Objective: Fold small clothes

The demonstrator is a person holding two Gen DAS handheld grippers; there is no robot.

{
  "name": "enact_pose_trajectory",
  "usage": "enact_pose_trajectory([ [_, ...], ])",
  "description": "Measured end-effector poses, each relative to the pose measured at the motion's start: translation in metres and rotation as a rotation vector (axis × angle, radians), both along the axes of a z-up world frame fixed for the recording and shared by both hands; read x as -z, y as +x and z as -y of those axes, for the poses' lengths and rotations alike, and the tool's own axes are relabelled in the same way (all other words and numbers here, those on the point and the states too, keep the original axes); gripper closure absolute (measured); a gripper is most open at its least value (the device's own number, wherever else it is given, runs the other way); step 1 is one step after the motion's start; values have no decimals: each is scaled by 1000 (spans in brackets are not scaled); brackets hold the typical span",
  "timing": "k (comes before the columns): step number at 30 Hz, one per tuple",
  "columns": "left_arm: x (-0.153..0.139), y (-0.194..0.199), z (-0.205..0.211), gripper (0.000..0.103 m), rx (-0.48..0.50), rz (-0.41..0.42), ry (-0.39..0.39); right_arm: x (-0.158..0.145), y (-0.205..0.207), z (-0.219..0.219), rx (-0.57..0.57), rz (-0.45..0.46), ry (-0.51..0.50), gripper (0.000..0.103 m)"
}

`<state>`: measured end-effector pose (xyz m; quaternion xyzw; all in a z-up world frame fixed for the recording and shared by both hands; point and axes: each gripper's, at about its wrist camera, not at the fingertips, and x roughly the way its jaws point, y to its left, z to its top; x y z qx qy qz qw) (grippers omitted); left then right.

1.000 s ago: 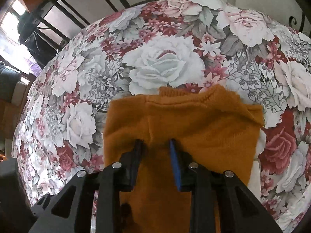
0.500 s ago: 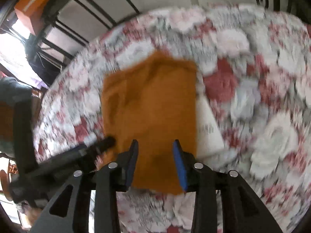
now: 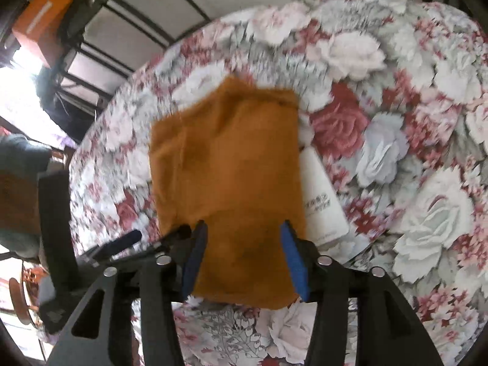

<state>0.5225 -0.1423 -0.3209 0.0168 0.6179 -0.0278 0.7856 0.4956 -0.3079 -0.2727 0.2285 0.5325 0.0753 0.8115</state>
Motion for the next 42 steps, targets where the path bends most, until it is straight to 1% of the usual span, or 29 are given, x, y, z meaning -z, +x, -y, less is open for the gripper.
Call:
enact_pose_trajectory([
  [8,-26,3,5,5,-6,41,-51,0,4,14,53,13,26,49],
  [11,-31,4,5,5,-1,56,-53,-1,5,15,62,17,33,48],
  [13,-33,5,7,5,4,64,-56,-2,5,16,67,24,34,42],
  [15,-36,9,9,5,5,66,-69,-2,4,17,70,31,34,41],
  [18,-33,11,13,5,10,52,-96,0,4,20,70,33,37,40],
  [19,-25,5,15,5,10,47,-100,2,3,22,76,29,39,40],
  [22,-21,6,14,5,11,30,-122,7,3,27,91,19,55,39],
  [23,-15,5,11,5,13,28,-127,8,3,28,100,12,60,39],
  [25,-16,5,8,5,4,31,-122,8,2,31,109,13,82,39],
  [27,-12,7,3,5,-15,33,-114,2,1,27,95,28,95,39],
  [28,-10,9,-1,5,-37,29,-108,-1,0,24,80,36,96,39],
  [30,-3,14,-17,5,-99,13,-98,0,-3,18,63,20,85,37],
  [31,1,15,-22,4,-117,4,-101,5,-4,14,52,-11,65,36],
  [33,12,19,-34,4,-158,-38,-140,21,-6,7,29,-72,21,36],
  [34,16,19,-37,4,-173,-55,-155,36,-7,3,16,-119,-2,35],
  [36,21,19,-38,4,-184,-70,-156,60,-10,2,11,-173,21,33],
  [37,21,18,-36,4,-176,-67,-143,65,-11,4,13,-164,29,34],
  [39,17,16,-33,4,-161,-59,-129,59,-12,4,15,-164,32,34],
  [40,14,15,-31,4,-154,-61,-139,51,-14,5,34,-153,35,34],
  [42,5,13,-30,5,-146,-65,-185,33,-20,6,43,-102,43,34],
])
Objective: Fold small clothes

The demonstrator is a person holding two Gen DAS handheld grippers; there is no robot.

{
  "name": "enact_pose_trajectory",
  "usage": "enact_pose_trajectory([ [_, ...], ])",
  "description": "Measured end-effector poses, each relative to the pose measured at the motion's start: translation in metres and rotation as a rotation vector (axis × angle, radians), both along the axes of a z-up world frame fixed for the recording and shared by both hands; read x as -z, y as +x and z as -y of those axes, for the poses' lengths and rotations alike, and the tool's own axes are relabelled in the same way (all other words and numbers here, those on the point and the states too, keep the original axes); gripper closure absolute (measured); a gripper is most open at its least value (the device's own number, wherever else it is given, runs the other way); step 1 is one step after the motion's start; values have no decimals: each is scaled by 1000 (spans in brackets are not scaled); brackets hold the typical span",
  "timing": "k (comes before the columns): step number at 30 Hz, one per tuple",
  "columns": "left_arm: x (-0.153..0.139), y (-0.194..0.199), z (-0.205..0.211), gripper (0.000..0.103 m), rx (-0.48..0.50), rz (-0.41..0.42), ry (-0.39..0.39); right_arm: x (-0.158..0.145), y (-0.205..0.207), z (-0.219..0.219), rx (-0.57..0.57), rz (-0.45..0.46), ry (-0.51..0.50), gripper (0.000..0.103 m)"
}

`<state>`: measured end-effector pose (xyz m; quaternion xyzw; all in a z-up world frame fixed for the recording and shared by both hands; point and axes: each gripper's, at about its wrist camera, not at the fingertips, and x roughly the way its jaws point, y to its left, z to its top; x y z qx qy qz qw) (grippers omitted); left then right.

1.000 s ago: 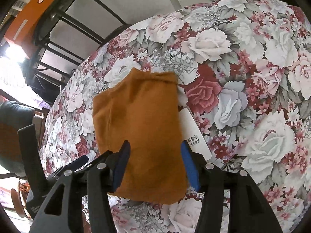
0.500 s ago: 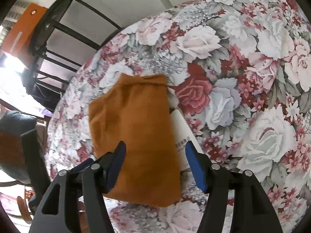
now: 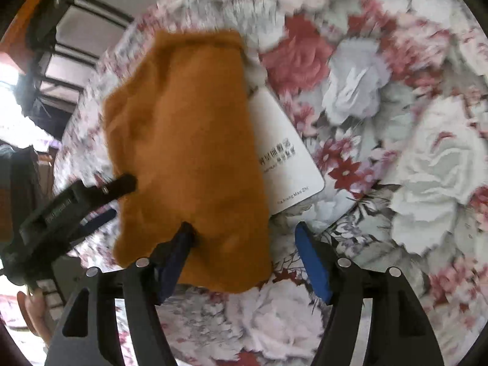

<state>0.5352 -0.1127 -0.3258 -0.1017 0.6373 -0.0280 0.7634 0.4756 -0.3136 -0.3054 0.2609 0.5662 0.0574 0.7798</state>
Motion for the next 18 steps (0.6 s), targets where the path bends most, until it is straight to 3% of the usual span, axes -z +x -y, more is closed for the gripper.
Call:
enact_pose_trajectory([
  [2,-14,-6,-3,5,11,26,-50,-22,-8,-7,-32,66,-8,36],
  [5,-21,-21,-3,5,61,42,-41,-40,-21,-30,-136,124,1,60],
  [7,-9,-32,4,5,110,15,65,-30,-25,-42,-187,97,-11,77],
  [8,1,-33,6,5,127,-5,122,-15,-26,-46,-195,59,-29,79],
  [10,19,-37,5,4,144,-45,154,13,-24,-49,-189,-17,-31,89],
  [12,30,-39,3,4,138,-65,151,44,-20,-51,-169,-104,-20,90],
  [13,30,-39,3,4,134,-67,147,44,-21,-51,-163,-105,-21,92],
  [15,22,-37,0,4,116,-57,117,28,-22,-49,-163,-87,24,87],
  [18,-11,-25,-12,5,93,48,20,-9,-21,-45,-192,-1,62,87],
])
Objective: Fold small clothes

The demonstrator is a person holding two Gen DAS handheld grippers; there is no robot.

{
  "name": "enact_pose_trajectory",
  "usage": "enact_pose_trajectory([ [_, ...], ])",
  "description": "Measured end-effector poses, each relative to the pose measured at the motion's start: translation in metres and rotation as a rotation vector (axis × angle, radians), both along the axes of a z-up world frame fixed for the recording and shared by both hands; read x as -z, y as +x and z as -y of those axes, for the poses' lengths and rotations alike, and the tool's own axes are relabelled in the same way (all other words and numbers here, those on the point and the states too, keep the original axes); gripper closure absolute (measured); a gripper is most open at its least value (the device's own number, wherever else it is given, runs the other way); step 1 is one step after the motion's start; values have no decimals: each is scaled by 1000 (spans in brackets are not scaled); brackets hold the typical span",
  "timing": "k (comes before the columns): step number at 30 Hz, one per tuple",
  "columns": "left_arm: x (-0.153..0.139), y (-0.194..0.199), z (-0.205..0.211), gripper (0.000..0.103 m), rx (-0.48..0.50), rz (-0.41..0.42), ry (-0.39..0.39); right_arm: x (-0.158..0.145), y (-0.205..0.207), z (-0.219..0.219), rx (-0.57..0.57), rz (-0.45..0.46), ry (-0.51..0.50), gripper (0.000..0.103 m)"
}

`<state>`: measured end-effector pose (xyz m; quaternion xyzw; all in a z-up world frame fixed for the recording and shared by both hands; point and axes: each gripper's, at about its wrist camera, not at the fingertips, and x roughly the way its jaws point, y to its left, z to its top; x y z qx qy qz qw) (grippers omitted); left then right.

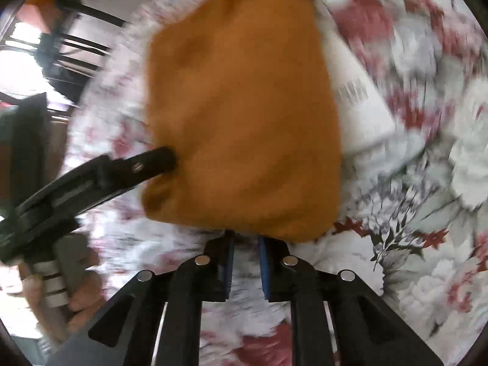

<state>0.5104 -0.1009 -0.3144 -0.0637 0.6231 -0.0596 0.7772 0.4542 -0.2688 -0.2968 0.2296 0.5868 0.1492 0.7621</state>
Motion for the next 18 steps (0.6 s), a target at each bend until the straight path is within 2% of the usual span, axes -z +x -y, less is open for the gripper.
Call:
enact_pose_trajectory([
  [3,-14,4,-3,5,-25,60,-27,-22,5,15,39,74,54,87],
  [7,6,11,3,5,-36,18,29,-26,16,45,170,157,107,87],
  [9,19,16,3,5,-49,-5,48,-16,22,48,192,144,126,87],
  [11,28,21,-1,4,-78,-36,33,1,29,45,184,102,134,89],
  [13,38,24,-6,4,-102,-76,7,23,34,44,203,60,198,89],
  [15,40,25,-11,4,-111,-82,-7,29,31,56,252,25,290,87],
  [17,39,25,-12,4,-111,-87,-15,34,29,60,286,16,379,72],
  [18,39,25,-13,4,-110,-89,-15,35,27,64,296,23,437,54],
])
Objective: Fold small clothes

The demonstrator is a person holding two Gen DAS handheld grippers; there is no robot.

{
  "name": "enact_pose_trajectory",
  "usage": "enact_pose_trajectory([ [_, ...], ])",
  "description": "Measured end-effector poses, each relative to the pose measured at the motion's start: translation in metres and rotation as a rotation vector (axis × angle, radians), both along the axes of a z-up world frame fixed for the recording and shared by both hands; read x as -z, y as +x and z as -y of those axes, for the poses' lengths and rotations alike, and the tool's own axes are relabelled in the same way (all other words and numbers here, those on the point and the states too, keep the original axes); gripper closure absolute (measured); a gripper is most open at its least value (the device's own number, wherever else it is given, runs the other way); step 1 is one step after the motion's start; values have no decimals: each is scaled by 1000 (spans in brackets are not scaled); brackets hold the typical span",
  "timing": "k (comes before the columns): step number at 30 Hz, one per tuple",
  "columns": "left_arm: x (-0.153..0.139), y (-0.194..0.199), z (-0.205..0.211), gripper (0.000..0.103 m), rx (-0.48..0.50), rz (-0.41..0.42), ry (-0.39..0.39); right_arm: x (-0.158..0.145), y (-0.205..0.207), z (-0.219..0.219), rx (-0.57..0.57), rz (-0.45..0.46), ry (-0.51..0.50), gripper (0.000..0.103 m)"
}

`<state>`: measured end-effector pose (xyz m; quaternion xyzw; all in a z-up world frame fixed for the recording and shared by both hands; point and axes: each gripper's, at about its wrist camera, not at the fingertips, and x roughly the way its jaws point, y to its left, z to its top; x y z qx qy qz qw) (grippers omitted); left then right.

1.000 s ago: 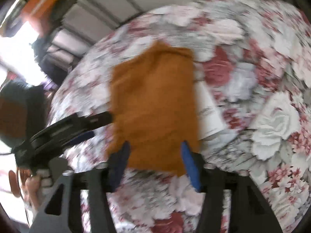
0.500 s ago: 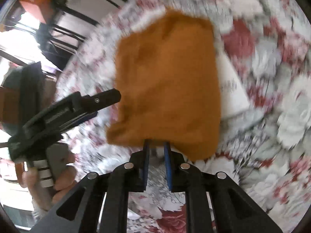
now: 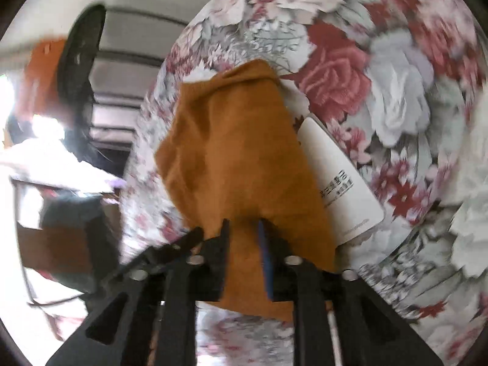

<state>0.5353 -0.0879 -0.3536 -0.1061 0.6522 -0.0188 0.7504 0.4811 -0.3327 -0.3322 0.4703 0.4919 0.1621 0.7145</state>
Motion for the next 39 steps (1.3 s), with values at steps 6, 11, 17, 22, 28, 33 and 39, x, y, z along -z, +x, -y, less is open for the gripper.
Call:
enact_pose_trajectory([
  [6,12,-12,-5,4,-11,0,-34,11,-9,8,60,-74,310,4],
  [11,16,-17,-9,5,-3,-11,-76,-33,-13,16,26,-43,-75,4],
  [17,-16,-24,-7,5,76,74,-234,-10,-7,4,-59,-183,-222,4],
  [22,22,-25,8,5,139,-66,-182,-16,1,-20,-140,-63,-285,4],
  [28,30,-33,15,4,184,-67,-124,37,-6,3,-70,-99,-20,3],
  [33,30,-31,11,4,166,-61,-142,38,-14,6,-69,-46,0,3],
  [39,19,-30,4,5,149,-47,-293,43,-8,11,-48,-90,55,4],
])
